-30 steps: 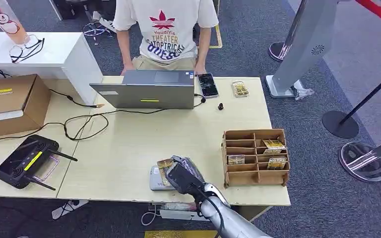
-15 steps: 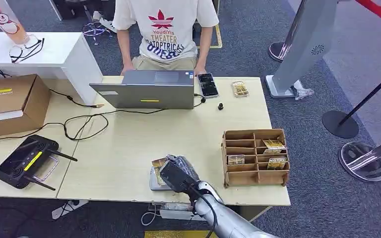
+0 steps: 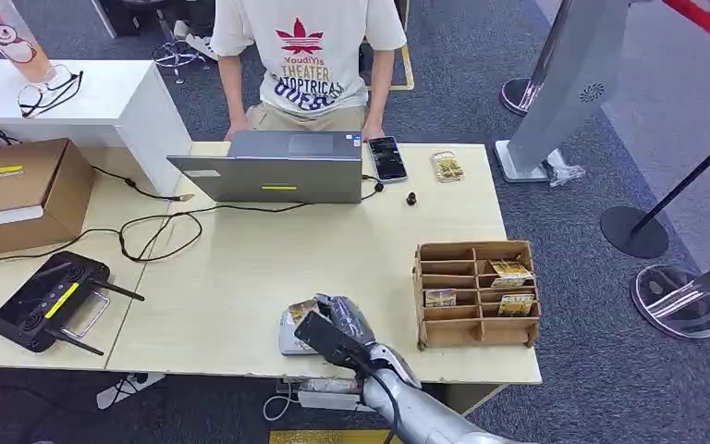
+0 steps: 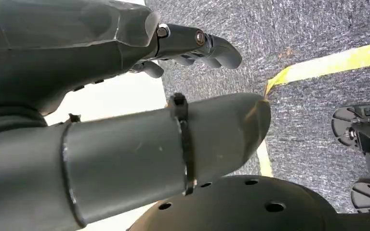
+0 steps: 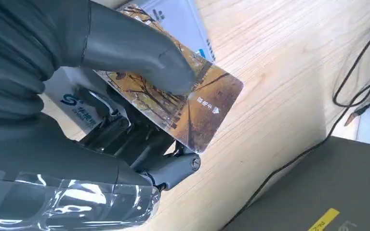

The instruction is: Pass the card to the sensor for recognition and then transmit it.

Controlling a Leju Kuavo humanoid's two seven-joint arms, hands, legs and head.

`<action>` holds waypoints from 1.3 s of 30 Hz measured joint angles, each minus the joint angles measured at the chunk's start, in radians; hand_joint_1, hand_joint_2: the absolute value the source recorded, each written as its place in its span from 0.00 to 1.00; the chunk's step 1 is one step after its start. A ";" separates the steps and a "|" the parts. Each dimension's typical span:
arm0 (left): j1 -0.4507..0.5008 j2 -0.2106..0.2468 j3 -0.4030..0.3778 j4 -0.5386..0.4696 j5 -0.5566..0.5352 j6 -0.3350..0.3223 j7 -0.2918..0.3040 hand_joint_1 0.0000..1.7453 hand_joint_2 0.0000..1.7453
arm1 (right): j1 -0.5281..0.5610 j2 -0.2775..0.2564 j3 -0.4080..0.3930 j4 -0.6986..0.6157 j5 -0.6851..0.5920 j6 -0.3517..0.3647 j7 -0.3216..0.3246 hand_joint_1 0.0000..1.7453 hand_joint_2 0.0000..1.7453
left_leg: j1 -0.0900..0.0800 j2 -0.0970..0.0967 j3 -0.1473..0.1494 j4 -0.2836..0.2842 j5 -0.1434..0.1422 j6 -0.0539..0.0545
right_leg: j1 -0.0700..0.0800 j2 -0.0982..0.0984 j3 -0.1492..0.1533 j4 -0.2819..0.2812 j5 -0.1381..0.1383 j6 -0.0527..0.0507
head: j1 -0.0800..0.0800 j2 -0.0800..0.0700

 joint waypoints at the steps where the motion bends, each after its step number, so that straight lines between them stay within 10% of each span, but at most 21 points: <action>1: 0.000 0.000 0.000 0.000 0.000 0.000 0.000 0.00 0.00 | 0.000 0.000 0.000 0.003 0.000 -0.009 -0.002 1.00 1.00 | 0.000 0.000 0.000 0.000 0.000 0.000 | 0.000 0.000 0.000 0.000 0.000 0.000 | 0.000 0.000; 39: -0.014 0.000 0.000 0.000 0.011 -0.003 0.000 0.00 0.00 | 0.002 -0.006 0.117 0.082 0.202 -0.239 0.042 1.00 1.00 | 0.000 0.000 0.001 0.000 0.000 0.000 | 0.000 0.001 0.000 0.000 0.000 0.000 | 0.000 0.000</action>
